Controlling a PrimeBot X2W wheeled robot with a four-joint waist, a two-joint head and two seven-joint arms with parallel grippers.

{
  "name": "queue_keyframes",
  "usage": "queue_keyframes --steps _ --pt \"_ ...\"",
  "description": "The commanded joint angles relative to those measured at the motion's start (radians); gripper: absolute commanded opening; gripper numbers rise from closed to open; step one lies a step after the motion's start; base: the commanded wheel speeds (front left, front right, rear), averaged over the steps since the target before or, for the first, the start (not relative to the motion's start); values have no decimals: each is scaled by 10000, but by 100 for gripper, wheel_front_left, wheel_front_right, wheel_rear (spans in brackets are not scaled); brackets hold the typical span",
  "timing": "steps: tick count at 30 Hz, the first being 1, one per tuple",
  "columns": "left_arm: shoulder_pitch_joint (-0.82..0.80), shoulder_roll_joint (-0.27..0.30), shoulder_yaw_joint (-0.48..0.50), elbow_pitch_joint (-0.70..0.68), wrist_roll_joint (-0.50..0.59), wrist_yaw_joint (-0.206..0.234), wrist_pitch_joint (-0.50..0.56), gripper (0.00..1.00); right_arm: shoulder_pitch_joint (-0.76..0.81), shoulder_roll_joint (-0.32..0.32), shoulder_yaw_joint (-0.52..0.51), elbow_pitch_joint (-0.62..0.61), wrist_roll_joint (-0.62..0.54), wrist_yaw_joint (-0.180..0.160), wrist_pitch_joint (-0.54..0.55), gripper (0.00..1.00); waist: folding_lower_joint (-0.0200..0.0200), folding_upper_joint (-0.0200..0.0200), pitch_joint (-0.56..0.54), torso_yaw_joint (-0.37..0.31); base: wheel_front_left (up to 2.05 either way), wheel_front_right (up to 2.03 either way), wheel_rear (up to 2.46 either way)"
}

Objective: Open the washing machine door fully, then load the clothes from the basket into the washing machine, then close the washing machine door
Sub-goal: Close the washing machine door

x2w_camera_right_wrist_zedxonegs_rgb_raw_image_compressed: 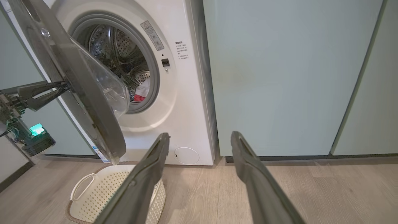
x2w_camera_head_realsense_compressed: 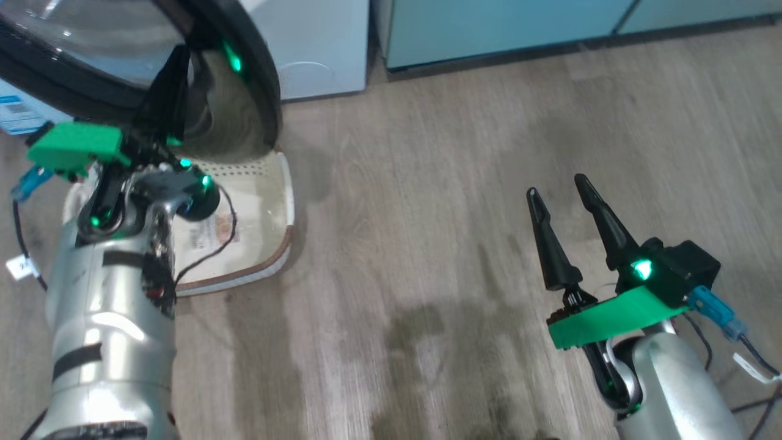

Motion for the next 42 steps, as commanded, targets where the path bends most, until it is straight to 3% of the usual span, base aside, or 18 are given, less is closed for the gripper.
queue_keyframes --steps 1,9,13,26,34,42 --pt "-567 218 -114 -223 -96 -109 -202 0 -343 98 187 -359 70 0 -93 100 0 0 204 -296 0 0 0" --pt "-1568 218 -298 90 229 -222 -2067 0 -480 102 259 -475 392 0 -93 100 0 0 548 -1276 0 0 0" --pt "-2118 286 107 485 383 -225 -2974 0 -484 103 273 -596 911 0 -93 100 0 0 756 -1894 0 0 0" --pt "-3464 1074 725 1807 981 -227 -4315 0 -476 104 516 -662 1327 0 -93 100 0 0 1036 -3077 0 0 0" --pt "-3607 1140 613 2033 1235 -227 -4189 0 -383 104 470 -605 1335 0 -93 100 0 0 947 -3125 0 0 0" --pt "-2379 676 118 1682 1367 -228 -3172 0 -233 104 270 -396 1131 0 -93 100 0 0 174 -2354 0 0 0"
